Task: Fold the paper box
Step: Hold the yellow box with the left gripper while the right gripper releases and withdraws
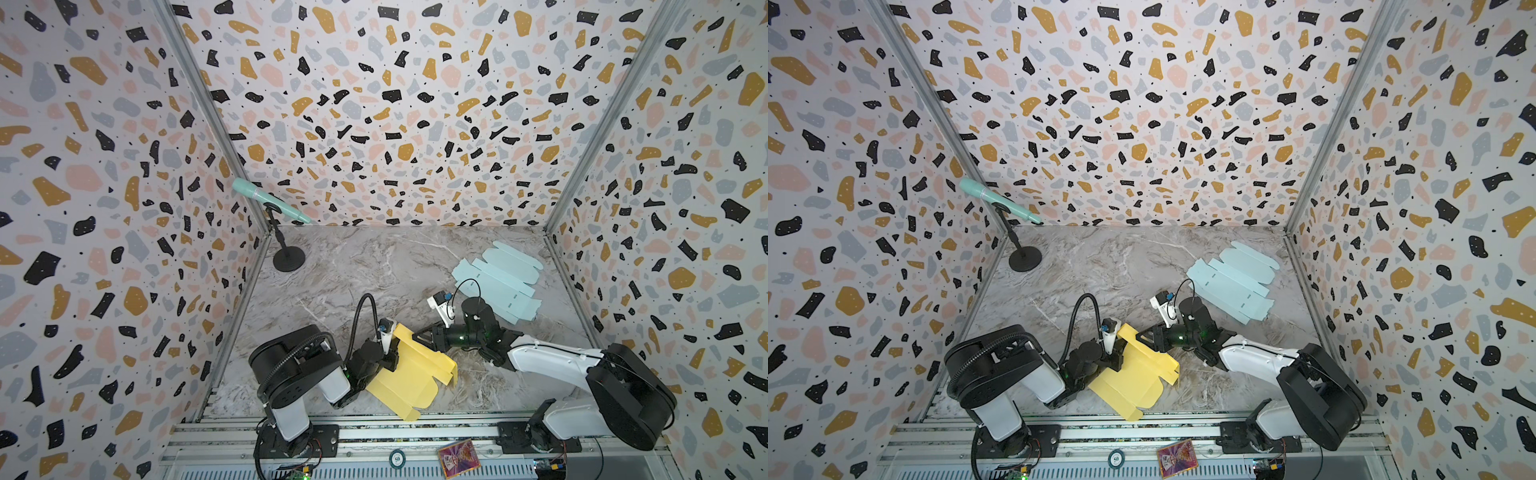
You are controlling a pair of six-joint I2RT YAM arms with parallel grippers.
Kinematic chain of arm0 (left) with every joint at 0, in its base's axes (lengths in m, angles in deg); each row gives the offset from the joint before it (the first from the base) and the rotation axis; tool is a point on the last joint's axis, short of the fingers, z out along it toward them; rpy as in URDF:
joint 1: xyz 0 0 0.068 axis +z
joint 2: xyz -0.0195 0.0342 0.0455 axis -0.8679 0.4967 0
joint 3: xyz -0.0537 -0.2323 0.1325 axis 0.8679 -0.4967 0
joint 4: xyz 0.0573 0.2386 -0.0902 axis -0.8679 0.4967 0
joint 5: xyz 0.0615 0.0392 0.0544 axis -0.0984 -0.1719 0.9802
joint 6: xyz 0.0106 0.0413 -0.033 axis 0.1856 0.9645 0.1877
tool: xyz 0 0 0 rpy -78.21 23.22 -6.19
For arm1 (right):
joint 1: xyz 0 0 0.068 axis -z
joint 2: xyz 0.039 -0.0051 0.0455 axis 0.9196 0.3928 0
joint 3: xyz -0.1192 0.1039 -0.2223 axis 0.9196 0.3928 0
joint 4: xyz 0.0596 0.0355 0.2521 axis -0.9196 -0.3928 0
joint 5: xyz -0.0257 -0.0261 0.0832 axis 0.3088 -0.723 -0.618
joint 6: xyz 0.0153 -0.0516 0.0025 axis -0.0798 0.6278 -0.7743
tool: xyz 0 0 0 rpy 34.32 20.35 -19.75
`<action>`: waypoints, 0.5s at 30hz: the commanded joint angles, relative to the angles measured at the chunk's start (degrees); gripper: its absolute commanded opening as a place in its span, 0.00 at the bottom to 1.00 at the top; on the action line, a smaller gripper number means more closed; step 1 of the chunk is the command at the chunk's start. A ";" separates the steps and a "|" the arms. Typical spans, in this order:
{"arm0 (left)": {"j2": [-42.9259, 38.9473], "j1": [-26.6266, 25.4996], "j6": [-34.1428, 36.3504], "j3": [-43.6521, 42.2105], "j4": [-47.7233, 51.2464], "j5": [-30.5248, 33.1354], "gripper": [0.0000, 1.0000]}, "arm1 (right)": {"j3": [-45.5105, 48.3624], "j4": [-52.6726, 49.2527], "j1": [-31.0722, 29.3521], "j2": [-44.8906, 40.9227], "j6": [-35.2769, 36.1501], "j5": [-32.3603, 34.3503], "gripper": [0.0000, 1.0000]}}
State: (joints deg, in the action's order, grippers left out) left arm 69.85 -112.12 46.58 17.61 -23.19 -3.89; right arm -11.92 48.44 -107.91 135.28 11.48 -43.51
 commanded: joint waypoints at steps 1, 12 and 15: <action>-0.84 -1.43 -1.14 1.61 -1.83 2.07 0.19 | -4.18 -7.47 -0.18 -3.38 3.03 2.07 0.41; -0.32 -5.12 -2.55 5.71 2.60 6.13 0.17 | -8.39 -15.42 5.19 -7.87 9.55 2.37 0.48; -0.77 -5.74 -2.93 5.99 3.50 6.95 0.16 | -8.56 -15.48 6.64 -8.46 10.29 1.17 0.48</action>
State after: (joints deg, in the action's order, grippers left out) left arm 69.85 -117.19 44.46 22.72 -19.43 0.77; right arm -18.47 35.48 -102.22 128.57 19.21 -41.02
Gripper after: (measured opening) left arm 0.163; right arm 0.480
